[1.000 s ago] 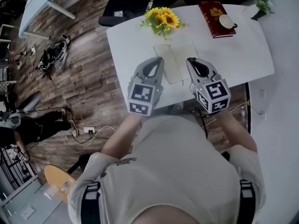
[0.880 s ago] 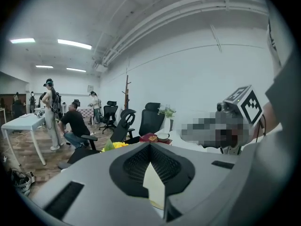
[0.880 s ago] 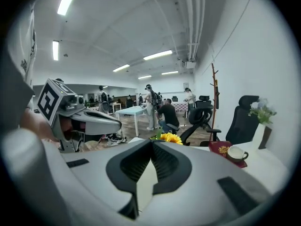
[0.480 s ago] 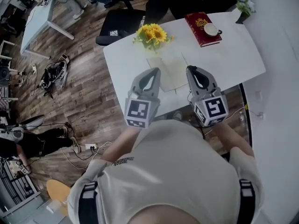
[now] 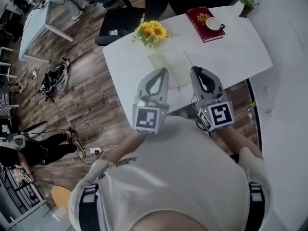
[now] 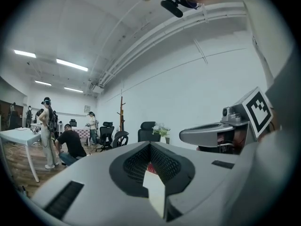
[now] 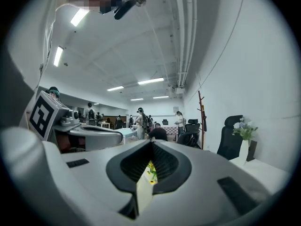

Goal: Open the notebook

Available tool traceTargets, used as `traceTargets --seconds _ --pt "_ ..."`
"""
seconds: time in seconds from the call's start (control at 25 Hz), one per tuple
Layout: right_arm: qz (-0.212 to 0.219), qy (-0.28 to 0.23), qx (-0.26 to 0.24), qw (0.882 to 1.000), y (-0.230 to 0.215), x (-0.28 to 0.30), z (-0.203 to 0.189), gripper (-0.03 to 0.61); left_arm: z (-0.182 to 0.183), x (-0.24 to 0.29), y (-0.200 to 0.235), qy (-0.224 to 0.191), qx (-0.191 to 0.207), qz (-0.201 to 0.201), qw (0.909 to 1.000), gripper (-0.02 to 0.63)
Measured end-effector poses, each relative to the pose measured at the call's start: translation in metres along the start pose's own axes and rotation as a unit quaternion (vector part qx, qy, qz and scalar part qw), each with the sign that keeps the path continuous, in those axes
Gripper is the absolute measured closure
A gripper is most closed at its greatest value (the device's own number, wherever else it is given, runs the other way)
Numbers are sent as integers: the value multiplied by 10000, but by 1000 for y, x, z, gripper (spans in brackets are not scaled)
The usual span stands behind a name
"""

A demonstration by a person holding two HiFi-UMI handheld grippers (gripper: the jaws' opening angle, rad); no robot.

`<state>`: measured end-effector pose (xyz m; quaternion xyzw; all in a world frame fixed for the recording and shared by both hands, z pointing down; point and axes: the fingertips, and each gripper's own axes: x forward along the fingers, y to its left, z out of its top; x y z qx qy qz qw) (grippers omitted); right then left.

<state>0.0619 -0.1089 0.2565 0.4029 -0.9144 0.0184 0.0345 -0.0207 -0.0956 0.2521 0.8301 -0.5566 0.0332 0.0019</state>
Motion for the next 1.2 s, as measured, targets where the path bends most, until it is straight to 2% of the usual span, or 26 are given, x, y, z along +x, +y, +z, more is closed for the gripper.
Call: traceTargets --seconds 1.2 --pt "189 39 68 9998 10 5 -2 577 -10 8 -12 209 -98 -197 9995 601"
